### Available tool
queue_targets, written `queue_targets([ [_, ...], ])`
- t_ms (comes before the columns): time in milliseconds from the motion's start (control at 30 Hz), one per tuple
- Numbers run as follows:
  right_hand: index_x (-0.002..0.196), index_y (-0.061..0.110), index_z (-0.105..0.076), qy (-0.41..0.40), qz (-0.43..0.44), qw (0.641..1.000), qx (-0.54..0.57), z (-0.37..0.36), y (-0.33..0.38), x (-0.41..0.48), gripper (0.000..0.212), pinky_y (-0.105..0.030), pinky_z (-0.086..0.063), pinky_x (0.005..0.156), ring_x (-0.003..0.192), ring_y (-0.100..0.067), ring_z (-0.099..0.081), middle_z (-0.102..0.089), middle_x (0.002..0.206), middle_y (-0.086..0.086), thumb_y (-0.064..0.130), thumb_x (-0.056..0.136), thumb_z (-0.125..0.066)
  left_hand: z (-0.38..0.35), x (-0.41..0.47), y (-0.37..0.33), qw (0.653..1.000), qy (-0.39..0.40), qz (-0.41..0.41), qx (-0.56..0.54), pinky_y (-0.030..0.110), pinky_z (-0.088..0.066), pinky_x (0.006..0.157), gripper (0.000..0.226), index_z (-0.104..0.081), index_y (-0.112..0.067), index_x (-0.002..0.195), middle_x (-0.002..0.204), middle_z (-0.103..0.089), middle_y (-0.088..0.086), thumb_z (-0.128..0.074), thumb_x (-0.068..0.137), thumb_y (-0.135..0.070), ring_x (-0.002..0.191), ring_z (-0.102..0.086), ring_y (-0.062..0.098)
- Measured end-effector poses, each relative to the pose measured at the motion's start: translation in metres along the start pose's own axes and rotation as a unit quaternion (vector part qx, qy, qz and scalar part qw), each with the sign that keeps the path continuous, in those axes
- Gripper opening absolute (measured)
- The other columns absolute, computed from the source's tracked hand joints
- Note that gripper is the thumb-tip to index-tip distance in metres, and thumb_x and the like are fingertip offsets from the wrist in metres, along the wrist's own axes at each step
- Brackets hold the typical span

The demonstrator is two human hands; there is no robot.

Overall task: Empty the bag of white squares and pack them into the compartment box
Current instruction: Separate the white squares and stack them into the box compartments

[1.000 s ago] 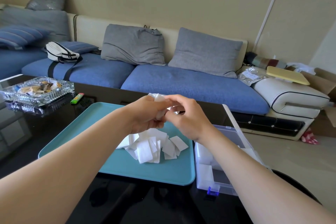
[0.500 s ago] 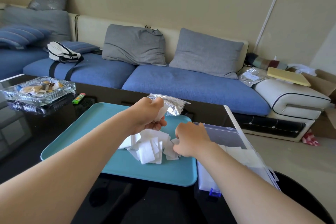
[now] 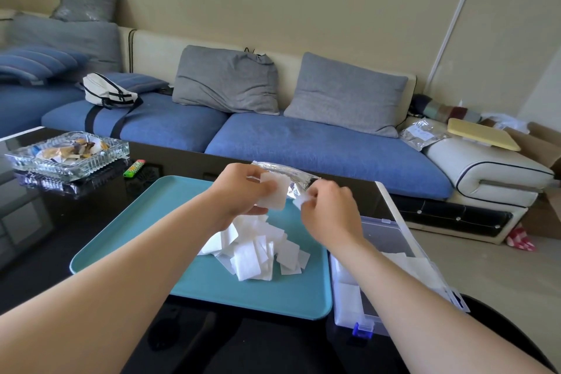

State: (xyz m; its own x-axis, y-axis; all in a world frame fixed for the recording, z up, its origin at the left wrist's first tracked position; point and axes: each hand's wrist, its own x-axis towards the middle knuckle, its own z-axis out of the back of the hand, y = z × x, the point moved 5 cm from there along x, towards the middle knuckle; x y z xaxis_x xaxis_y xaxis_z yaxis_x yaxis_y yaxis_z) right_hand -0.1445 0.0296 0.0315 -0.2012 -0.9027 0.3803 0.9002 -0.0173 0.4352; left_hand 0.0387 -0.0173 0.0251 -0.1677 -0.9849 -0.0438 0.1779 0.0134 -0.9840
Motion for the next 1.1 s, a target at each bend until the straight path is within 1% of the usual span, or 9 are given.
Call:
queue_targets([
  [133,0.075,0.014,-0.072,-0.077,-0.119,0.954,0.263,0.019,0.005,0.0,0.018,-0.031,-0.05,0.062,0.072,-0.019,-0.063,-0.07,0.068,-0.002,0.019,0.085,-0.058,-0.009,-0.003,-0.003,1.0,0.024,-0.001,-0.004,0.044,-0.066,0.081,0.025,-0.064,-0.005,0.127,0.119,-0.07,0.016,-0.064,0.102,-0.008,0.1,-0.075,0.032],
  [200,0.079,0.02,-0.077,-0.064,-0.131,0.932,0.332,0.021,0.011,-0.003,0.017,-0.026,-0.046,0.062,0.071,-0.006,-0.061,-0.071,0.071,0.011,0.02,0.089,-0.063,-0.015,-0.004,-0.005,0.999,0.039,-0.012,0.0,0.044,-0.065,0.083,0.025,-0.064,-0.007,0.127,0.118,-0.07,0.016,-0.059,0.103,-0.004,0.101,-0.074,0.032],
  [333,0.078,0.025,-0.08,-0.037,-0.137,0.913,0.382,0.012,0.009,-0.003,0.014,-0.023,-0.047,0.067,0.077,-0.004,-0.063,-0.072,0.072,0.019,0.021,0.088,-0.07,-0.022,-0.007,-0.008,0.998,0.057,-0.026,-0.012,0.044,-0.065,0.085,0.026,-0.067,-0.01,0.126,0.119,-0.07,0.019,-0.059,0.103,-0.002,0.102,-0.075,0.032],
  [633,0.089,0.028,-0.078,-0.04,-0.145,0.929,0.339,0.012,-0.004,-0.006,0.006,-0.024,-0.057,0.071,0.081,-0.007,-0.072,-0.077,0.082,0.011,0.022,0.088,-0.077,-0.036,-0.016,-0.015,0.993,0.115,-0.022,-0.025,0.042,-0.063,0.093,0.032,-0.067,-0.01,0.125,0.125,-0.069,0.017,-0.04,0.11,-0.004,0.112,-0.072,0.029],
  [733,0.095,0.026,-0.079,-0.035,-0.152,0.923,0.352,0.01,-0.005,-0.007,0.007,-0.028,-0.063,0.074,0.077,-0.01,-0.075,-0.078,0.083,0.009,0.025,0.088,-0.078,-0.04,-0.019,-0.017,0.991,0.122,-0.035,-0.047,0.039,-0.063,0.091,0.022,-0.068,-0.007,0.123,0.12,-0.073,0.018,-0.052,0.11,-0.014,0.101,-0.077,0.025],
  [833,0.103,0.023,-0.079,-0.018,-0.15,0.931,0.334,0.014,-0.004,-0.009,0.015,-0.029,-0.063,0.073,0.076,-0.013,-0.077,-0.078,0.086,0.008,0.022,0.088,-0.075,-0.042,-0.018,-0.018,0.993,0.104,-0.047,-0.032,0.042,-0.063,0.09,0.02,-0.071,-0.008,0.116,0.113,-0.075,0.019,-0.058,0.103,0.001,0.096,-0.078,0.031],
  [967,0.142,0.029,-0.056,0.035,0.027,0.985,0.164,0.027,0.003,-0.011,0.063,-0.033,-0.051,0.091,0.112,-0.02,-0.061,-0.061,0.126,0.002,0.022,0.082,-0.072,-0.047,-0.016,-0.016,0.996,0.085,-0.021,-0.021,0.046,-0.064,0.087,0.032,-0.07,-0.007,0.12,0.116,-0.073,0.02,-0.054,0.097,0.009,0.104,-0.074,0.034],
  [1033,0.156,0.036,-0.039,0.1,0.145,0.984,0.035,0.027,0.005,-0.02,0.084,-0.045,-0.045,0.106,0.134,-0.025,-0.048,-0.044,0.15,0.003,0.035,0.08,-0.072,-0.053,-0.018,-0.017,0.996,0.091,-0.01,-0.02,0.046,-0.065,0.086,0.034,-0.072,-0.004,0.116,0.115,-0.073,0.022,-0.051,0.093,0.01,0.105,-0.074,0.034],
  [1100,0.156,0.035,-0.041,0.107,0.195,0.973,-0.06,0.031,-0.001,-0.027,0.085,-0.048,-0.044,0.107,0.135,-0.025,-0.047,-0.046,0.153,0.007,0.042,0.079,-0.076,-0.062,-0.021,-0.017,0.994,0.111,0.004,-0.013,0.042,-0.065,0.082,0.034,-0.073,-0.001,0.112,0.113,-0.073,0.022,-0.048,0.091,0.01,0.101,-0.073,0.033],
])
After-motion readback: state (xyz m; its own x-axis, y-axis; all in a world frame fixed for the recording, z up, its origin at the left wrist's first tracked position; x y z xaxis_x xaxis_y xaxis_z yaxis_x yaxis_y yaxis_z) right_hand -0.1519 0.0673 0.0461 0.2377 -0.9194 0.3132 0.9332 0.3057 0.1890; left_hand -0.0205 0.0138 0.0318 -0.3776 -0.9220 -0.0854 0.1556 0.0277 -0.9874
